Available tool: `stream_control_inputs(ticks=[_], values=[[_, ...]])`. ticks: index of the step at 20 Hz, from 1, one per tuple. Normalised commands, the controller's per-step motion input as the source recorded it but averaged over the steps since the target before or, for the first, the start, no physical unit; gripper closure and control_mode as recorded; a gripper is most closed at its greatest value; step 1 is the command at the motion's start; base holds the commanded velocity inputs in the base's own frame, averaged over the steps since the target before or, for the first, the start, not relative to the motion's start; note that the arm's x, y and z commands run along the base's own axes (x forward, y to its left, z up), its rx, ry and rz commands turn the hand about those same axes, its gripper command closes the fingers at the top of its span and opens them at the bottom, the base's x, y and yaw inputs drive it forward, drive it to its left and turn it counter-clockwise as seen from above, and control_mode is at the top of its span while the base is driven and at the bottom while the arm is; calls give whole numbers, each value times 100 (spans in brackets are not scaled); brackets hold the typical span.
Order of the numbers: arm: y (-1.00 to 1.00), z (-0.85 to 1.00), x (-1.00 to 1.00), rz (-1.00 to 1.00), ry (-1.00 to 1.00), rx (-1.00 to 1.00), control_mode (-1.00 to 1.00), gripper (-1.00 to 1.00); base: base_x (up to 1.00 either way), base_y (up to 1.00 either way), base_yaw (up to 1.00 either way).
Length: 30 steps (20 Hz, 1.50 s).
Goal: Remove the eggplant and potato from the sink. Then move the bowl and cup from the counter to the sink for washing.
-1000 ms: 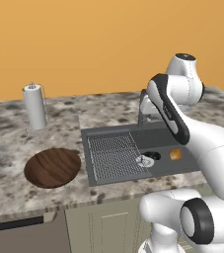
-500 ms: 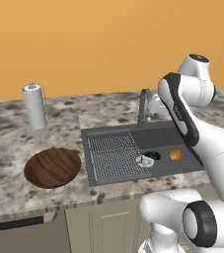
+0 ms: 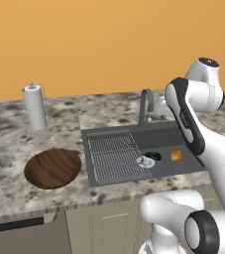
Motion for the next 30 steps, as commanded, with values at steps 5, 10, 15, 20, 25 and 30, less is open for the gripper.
stream_control_inputs(ticks=[5,10,15,20,25,30], values=[[-34,-1,-15,-6,0,0,-100,-100,0,0,0],[-37,-5,-14,-5,0,0,-100,-100,0,0,0],[-37,-11,-13,-5,0,2,-100,-100,0,0,0],[-29,-20,-3,-9,2,5,-100,-100,0,0,0],[-23,-24,0,-10,2,4,-100,-100,0,0,0],[-19,-27,1,-9,0,3,-100,-100,0,0,0]])
